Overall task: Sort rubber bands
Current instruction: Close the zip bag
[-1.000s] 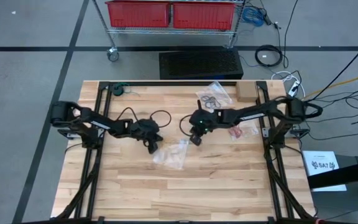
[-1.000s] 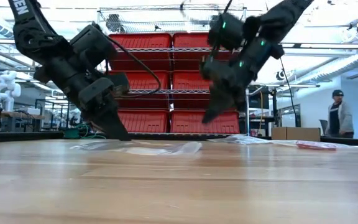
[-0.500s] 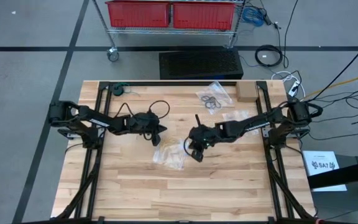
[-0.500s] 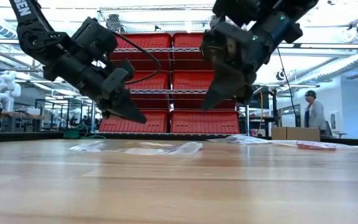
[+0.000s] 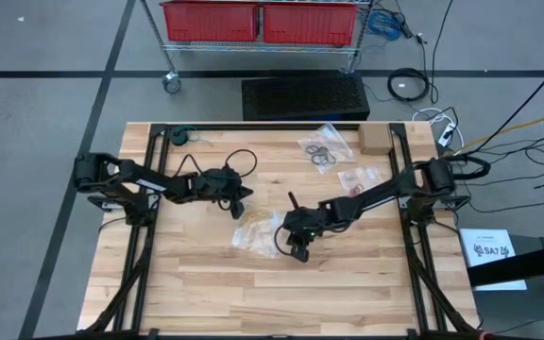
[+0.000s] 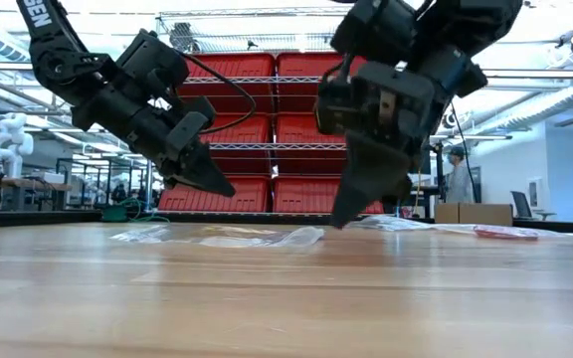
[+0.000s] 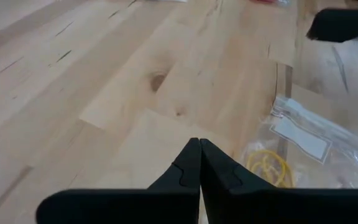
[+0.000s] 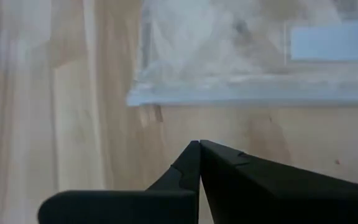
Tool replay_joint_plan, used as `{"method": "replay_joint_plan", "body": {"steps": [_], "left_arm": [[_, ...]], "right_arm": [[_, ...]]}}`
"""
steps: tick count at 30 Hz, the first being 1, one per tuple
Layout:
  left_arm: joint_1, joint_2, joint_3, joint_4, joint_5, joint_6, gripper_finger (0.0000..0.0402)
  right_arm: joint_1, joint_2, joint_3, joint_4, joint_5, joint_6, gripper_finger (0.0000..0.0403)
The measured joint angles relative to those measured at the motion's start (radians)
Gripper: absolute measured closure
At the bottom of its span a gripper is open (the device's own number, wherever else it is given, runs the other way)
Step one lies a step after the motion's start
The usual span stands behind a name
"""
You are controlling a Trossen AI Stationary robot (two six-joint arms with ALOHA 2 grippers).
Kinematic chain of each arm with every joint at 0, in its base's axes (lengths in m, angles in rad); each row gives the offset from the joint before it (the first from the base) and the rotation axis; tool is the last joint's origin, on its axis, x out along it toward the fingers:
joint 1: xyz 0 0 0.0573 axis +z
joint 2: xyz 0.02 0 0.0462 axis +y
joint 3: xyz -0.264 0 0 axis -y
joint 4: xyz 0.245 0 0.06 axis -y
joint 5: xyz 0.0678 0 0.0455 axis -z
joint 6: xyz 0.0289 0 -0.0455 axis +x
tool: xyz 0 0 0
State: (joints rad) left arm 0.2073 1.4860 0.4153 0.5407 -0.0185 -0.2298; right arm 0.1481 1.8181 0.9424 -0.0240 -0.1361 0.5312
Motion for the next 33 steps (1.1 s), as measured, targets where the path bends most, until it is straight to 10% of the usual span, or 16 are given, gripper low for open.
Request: {"method": "replay_joint_plan", "body": {"steps": [24,33], "left_arm": [[0.011,0.000,0.000,-0.026,-0.061,-0.052,0.0401],[0.029,0.000,0.000,-0.039,-0.035,0.007,0.0401]], "right_arm": [[-0.240,-0.051,-0.004,-0.178,0.137,-0.237,0.0402],[-0.207,-0.064,-0.001,0.022,-0.114,-0.156,0.0402]]}}
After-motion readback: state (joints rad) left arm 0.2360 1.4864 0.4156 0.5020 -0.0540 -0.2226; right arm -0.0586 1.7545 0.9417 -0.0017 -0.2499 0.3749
